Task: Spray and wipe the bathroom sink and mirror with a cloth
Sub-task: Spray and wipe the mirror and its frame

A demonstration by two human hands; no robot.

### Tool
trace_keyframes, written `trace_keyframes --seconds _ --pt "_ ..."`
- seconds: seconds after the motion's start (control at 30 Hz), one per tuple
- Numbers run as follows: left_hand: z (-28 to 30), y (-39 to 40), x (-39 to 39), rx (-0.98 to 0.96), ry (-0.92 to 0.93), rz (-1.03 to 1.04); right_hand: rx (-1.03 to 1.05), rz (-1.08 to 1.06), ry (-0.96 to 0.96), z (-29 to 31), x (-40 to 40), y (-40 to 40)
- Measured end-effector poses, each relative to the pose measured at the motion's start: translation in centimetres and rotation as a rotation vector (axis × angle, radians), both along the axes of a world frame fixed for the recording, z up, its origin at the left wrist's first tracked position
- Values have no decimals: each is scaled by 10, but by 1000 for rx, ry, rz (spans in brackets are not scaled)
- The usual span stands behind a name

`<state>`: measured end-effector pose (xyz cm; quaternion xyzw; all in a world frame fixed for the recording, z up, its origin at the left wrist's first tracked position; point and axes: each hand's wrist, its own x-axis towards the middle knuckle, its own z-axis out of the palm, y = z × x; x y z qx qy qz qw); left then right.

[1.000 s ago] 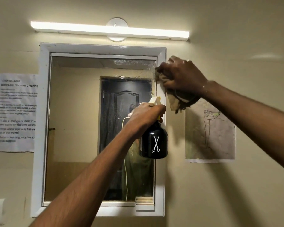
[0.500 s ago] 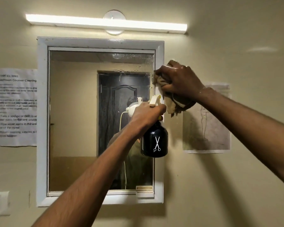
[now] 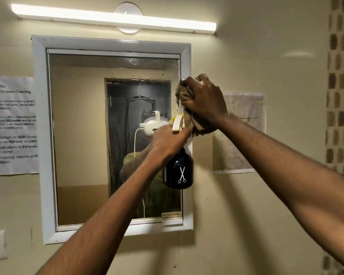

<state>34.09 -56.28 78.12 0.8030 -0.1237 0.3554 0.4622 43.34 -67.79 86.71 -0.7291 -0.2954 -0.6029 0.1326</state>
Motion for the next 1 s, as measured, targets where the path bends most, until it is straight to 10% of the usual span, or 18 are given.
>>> trace_keyframes --seconds 1.0 --pt "-13 -11 -1 -24 71 7 3 -4 29 -8 -9 5"
